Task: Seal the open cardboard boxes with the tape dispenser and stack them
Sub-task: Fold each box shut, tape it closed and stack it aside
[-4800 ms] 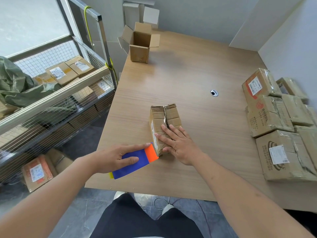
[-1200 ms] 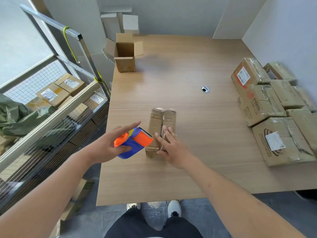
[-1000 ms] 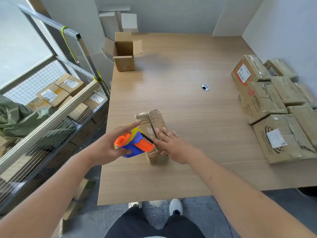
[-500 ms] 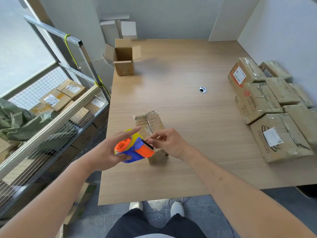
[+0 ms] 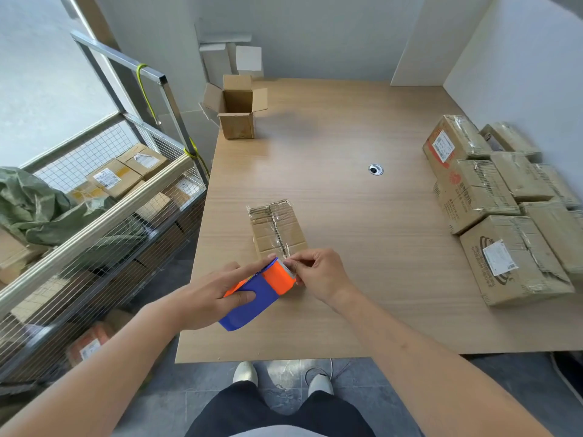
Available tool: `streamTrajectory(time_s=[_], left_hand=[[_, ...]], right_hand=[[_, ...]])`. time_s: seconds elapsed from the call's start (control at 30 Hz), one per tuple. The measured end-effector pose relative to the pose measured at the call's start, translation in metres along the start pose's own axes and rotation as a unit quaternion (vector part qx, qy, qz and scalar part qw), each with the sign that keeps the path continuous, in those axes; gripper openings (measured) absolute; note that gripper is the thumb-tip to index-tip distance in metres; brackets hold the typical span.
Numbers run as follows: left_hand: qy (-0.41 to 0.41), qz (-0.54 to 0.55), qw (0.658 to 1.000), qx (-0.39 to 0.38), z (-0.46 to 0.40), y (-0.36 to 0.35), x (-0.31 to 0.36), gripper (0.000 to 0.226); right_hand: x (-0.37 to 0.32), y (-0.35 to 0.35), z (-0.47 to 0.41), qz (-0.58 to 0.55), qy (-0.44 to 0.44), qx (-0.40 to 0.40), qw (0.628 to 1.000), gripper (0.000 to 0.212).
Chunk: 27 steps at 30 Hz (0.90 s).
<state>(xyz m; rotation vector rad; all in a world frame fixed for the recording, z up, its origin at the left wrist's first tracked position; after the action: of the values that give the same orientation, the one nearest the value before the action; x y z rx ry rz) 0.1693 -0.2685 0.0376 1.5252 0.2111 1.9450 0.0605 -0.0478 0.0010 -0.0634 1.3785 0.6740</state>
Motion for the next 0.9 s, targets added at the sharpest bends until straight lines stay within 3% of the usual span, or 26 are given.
streamTrajectory(time_s=[0.07,0.2,0.3,0.53,0.9], left_hand=[[0.012,-0.003,1.000,-0.007,0.000,-0.001,-0.001,0.065],[0.045,-0.028,0.998,-0.027,0.010,0.009,-0.012,0.064],[0.074,-0.028,0.997,-0.026,0.019,0.018,-0.029,0.060],[0.120,-0.029,0.992,-0.032,0.008,0.015,-0.043,0.058],[0.166,-0.027,0.985,-0.029,-0.023,0.009,-0.061,0.058]], right_hand=[[0.006,-0.003,0.005,-0.011,-0.020,0.008,1.000,0.014],[0.017,0.022,0.001,-0.028,-0.075,0.085,0.993,0.026],[0.030,0.051,-0.007,-0.014,-0.093,0.124,0.988,0.020],[0.052,0.040,-0.014,0.039,-0.121,0.120,0.985,0.005],[0.085,0.023,-0.044,0.020,-0.146,0.093,0.985,0.008]])
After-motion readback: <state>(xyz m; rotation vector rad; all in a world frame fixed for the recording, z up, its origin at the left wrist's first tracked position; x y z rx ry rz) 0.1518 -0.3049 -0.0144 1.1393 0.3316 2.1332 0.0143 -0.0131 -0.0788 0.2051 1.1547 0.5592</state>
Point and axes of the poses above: each hand's wrist, its own z-axis away from the middle knuckle, its own y-axis out of the back of the hand, x = y × z, the point moved 1 cm from there along -z, towards the middle knuckle, and after that the axes turned 6 degrees about z, right-handed, at the moved point
